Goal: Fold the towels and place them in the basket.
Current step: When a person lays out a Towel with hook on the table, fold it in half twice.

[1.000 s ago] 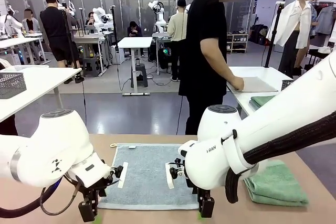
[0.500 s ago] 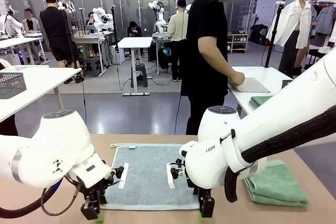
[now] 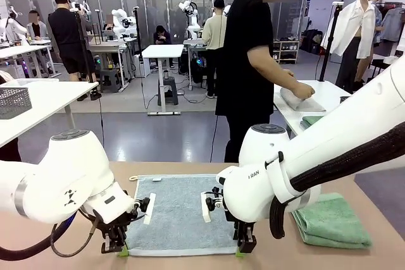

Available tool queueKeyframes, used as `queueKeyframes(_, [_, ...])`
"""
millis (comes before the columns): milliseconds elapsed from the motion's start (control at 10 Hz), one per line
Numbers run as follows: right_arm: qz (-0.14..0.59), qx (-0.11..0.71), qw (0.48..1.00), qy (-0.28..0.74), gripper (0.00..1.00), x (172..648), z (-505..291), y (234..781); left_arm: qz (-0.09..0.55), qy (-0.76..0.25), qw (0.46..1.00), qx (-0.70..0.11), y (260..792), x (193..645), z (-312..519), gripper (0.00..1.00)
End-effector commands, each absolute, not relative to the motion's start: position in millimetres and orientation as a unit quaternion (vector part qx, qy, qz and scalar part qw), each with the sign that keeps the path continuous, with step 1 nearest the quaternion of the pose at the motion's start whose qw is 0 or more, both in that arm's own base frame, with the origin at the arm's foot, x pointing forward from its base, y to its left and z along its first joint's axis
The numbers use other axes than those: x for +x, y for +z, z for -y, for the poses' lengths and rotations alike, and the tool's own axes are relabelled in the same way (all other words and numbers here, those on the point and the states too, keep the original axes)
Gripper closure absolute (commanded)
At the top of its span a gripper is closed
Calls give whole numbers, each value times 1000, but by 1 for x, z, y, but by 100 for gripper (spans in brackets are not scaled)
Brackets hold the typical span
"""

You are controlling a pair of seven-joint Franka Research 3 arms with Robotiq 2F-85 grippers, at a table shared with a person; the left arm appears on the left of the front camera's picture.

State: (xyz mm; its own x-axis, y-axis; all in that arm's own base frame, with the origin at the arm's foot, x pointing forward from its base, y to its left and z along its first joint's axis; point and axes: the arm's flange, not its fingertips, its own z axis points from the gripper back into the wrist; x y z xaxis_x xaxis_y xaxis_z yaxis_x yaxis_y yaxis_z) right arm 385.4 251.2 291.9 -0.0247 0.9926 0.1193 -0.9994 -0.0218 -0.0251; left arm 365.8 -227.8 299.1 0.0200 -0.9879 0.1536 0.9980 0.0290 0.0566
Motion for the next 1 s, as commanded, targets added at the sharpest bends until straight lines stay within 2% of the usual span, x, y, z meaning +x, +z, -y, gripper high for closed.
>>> queueKeyframes(0, [39,26,705,707,100,384,-252,290,74,-701,709,-41,285,350,216,100])
queueKeyframes(400, [41,18,704,708,100,380,-256,306,81,-701,708,-38,297,346,218,100])
queueKeyframes(900, [68,12,711,700,100,351,-264,381,104,-689,717,-33,375,315,229,100])
